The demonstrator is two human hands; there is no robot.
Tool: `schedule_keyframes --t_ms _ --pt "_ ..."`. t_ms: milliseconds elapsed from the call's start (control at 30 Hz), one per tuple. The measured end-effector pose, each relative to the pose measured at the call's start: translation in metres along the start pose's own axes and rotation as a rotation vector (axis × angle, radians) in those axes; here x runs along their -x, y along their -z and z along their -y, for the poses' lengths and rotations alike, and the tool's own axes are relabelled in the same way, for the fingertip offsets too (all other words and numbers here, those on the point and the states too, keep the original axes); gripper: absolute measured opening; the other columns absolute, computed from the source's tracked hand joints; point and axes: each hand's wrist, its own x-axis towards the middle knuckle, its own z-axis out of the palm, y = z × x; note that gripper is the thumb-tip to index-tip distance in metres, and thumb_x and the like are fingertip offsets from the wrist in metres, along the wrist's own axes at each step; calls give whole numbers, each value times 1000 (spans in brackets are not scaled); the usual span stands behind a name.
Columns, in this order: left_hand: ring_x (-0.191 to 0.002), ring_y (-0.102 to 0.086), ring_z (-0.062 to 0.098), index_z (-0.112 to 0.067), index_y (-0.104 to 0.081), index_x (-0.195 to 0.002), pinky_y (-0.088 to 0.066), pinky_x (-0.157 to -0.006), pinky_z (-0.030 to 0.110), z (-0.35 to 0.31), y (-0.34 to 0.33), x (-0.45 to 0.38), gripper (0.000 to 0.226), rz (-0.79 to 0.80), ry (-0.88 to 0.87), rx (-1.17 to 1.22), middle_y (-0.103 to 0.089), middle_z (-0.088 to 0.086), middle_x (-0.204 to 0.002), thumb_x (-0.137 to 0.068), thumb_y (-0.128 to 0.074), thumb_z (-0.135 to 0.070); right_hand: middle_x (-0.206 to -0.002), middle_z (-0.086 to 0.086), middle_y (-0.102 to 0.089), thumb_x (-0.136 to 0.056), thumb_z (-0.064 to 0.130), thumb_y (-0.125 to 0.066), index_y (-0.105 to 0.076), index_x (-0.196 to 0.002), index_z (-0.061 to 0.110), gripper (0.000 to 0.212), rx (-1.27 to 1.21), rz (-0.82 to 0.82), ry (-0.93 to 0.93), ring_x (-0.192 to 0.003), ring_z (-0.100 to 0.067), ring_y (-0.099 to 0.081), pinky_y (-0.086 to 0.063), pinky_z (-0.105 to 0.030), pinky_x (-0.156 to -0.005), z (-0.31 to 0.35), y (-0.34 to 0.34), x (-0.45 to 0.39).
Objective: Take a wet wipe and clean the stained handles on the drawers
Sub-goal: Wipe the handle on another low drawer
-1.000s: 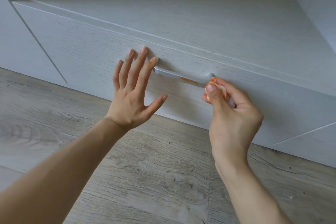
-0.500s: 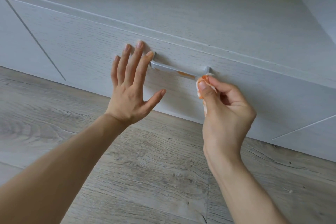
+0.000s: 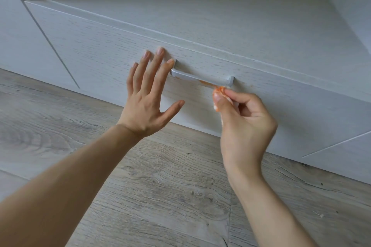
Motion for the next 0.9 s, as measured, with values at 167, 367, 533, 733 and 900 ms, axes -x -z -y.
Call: schedule_keyframes --t_ms 167,367,533,733,900 --pt "-141 -13 38 -10 -24 -143 -18 -111 60 4 2 1 71 19 -14 -15 -23 22 -150 -89 -47 -49 -79 -5 -74 -75 0 -75 -72 -78 10 11 37 -94 1 -76 -12 -72 -55 -27 -75 -2 -18 9" --pt "-142 -13 35 -12 -23 -145 -17 -112 57 6 3 1 71 10 -21 -25 -22 17 -152 -89 -46 -50 -73 -1 -74 -74 6 -77 -73 -74 16 11 71 -132 -51 -70 -12 -71 -56 -35 -72 0 -16 9" --pt "-141 -11 37 -12 -22 -144 -14 -113 57 2 -1 1 71 10 4 -10 -22 19 -151 -89 -47 -49 -67 -1 -73 -74 10 -78 -74 -74 14 5 46 -133 -85 -63 -12 -68 -55 -35 -69 0 -20 9" --pt "-141 -11 38 -11 -22 -144 -14 -112 59 3 -3 1 71 4 5 -7 -20 19 -151 -89 -47 -49 -69 -5 -74 -75 5 -76 -73 -75 10 6 -115 -101 -157 -65 -12 -69 -49 -18 -57 4 -14 7" --pt "-141 -11 37 -11 -22 -145 -14 -113 58 2 -2 1 72 3 5 -8 -21 19 -152 -89 -46 -50 -67 -2 -73 -75 3 -76 -71 -74 8 8 -148 -125 -182 -67 -14 -72 -51 -19 -59 5 -26 9"
